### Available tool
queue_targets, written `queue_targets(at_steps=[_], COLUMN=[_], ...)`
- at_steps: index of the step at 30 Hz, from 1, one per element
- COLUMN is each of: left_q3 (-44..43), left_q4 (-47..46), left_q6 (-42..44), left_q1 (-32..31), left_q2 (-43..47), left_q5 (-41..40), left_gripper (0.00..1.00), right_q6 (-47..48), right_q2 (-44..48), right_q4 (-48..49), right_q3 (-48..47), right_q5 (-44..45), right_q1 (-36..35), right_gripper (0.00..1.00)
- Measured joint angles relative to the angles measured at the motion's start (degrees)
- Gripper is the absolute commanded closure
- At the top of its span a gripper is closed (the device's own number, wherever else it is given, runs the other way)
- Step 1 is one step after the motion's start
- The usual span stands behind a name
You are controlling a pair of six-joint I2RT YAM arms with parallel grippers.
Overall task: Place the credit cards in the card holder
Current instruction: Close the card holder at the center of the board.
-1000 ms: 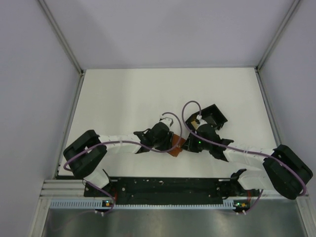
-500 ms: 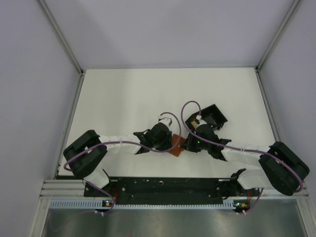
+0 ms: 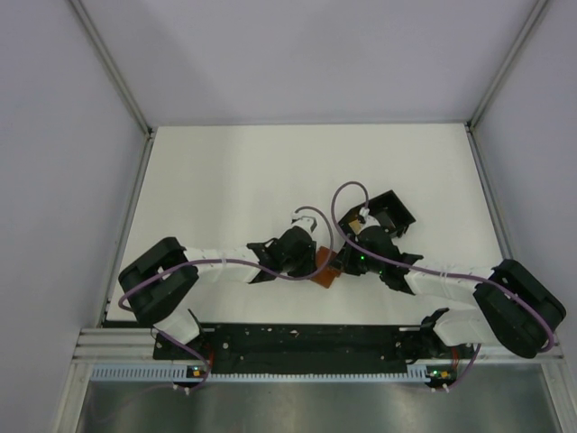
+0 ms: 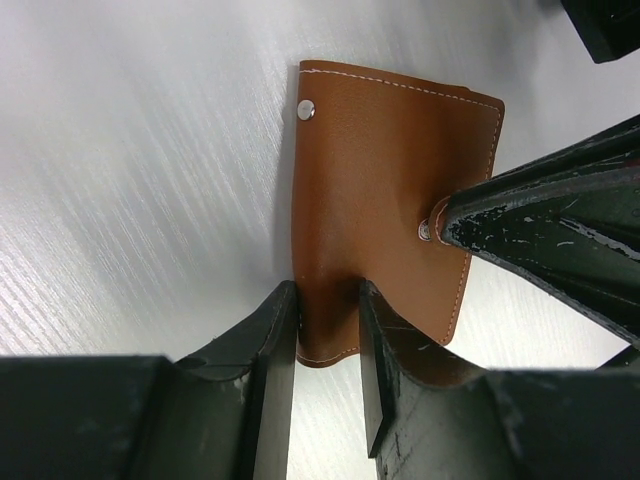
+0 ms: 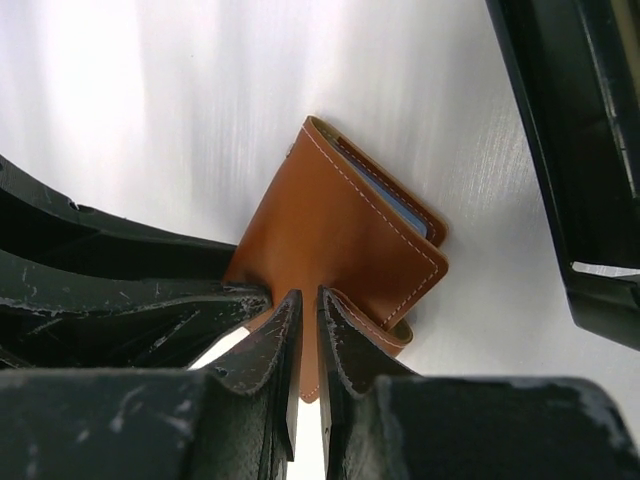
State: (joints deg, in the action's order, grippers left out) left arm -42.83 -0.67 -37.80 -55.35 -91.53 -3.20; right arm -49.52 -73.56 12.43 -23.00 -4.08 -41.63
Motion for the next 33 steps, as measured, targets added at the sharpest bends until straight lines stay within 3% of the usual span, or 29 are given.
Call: queue_targets(at_steps=[5, 8, 13, 24, 33], left_q3=[-0.31, -0.5, -0.9, -1.36, -1.86], left_q4=[0.92, 1.57, 3.04, 5.55, 6.75], left_q6=[-2.27, -4.0, -7.74, -14.95, -16.33], left_q1=[-0.24, -0.28, -0.35, -1.09, -1.49], left_q2=[0.0, 0.0, 0.0, 0.04, 0.04], left_q5=[-1.01, -1.44, -2.19, -4.81, -5.88], left_gripper=[0.95, 1.0, 1.0, 1.0, 1.0], right_q6=[1.14, 2.89, 4.98, 2.34, 1.88], right_q2=[2.64, 8.48, 13.46, 7.3, 0.68], right_q4=[-3.13, -6.71, -13.25, -17.97, -9.4], right_q3=[-0.04, -0.24, -3.08, -0.5, -0.37], right_q5=[0.76, 2.47, 6.91, 7.54, 5.53], right_q1=[-0.02, -0.04, -0.07, -0.04, 0.07], right_gripper=[0.75, 0.73, 0.82, 0.91, 0.91])
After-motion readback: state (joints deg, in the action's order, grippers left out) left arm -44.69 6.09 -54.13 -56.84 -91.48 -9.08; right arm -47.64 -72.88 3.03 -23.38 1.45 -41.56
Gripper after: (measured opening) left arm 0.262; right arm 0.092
